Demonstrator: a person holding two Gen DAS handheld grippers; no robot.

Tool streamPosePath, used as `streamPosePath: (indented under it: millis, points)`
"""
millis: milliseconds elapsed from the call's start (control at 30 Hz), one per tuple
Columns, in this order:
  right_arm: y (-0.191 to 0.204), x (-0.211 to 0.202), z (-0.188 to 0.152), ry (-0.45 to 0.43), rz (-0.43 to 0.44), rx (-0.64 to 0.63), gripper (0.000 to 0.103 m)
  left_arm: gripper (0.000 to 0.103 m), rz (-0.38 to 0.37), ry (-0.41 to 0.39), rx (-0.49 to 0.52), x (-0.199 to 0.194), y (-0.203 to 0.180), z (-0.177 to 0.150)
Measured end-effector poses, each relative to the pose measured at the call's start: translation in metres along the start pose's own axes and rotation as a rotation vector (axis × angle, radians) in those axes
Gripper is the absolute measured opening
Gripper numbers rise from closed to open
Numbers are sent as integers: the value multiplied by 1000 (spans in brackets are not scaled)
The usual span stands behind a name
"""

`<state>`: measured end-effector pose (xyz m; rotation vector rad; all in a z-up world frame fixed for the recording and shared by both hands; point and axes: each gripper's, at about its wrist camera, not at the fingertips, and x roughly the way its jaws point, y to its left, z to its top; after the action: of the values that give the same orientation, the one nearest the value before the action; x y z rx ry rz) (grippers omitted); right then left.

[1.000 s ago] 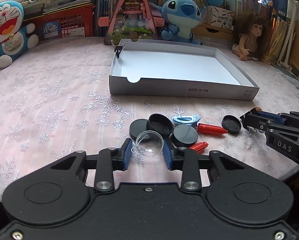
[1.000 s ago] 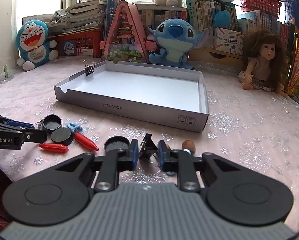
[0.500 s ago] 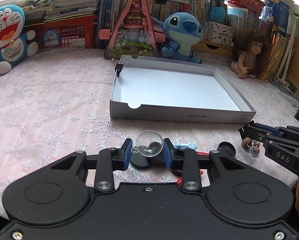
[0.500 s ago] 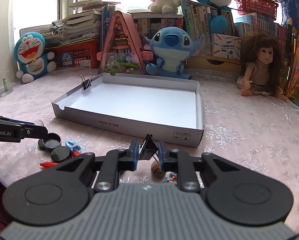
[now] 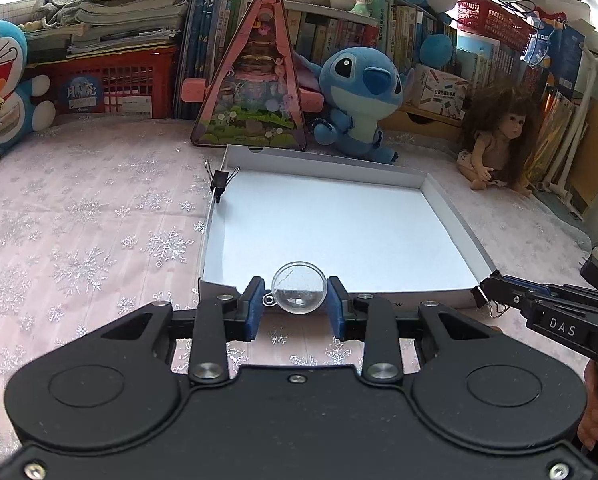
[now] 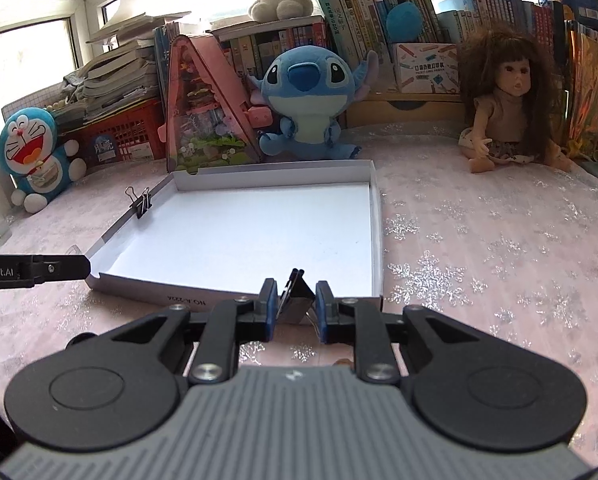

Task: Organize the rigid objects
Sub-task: 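Carry the clear cup with left gripper into the white tray while right carries the binder clip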

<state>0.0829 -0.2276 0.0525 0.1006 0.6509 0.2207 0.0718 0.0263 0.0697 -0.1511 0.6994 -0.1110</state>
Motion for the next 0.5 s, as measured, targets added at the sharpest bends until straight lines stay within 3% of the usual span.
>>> streamPosePath:
  millis: [267, 500]
  points:
    - [-5, 15, 22, 22, -3, 12, 21, 31, -27, 33, -26, 21, -2, 22]
    - [-7, 5, 6, 24, -7, -65, 26, 31, -42, 49, -10, 27, -4, 15]
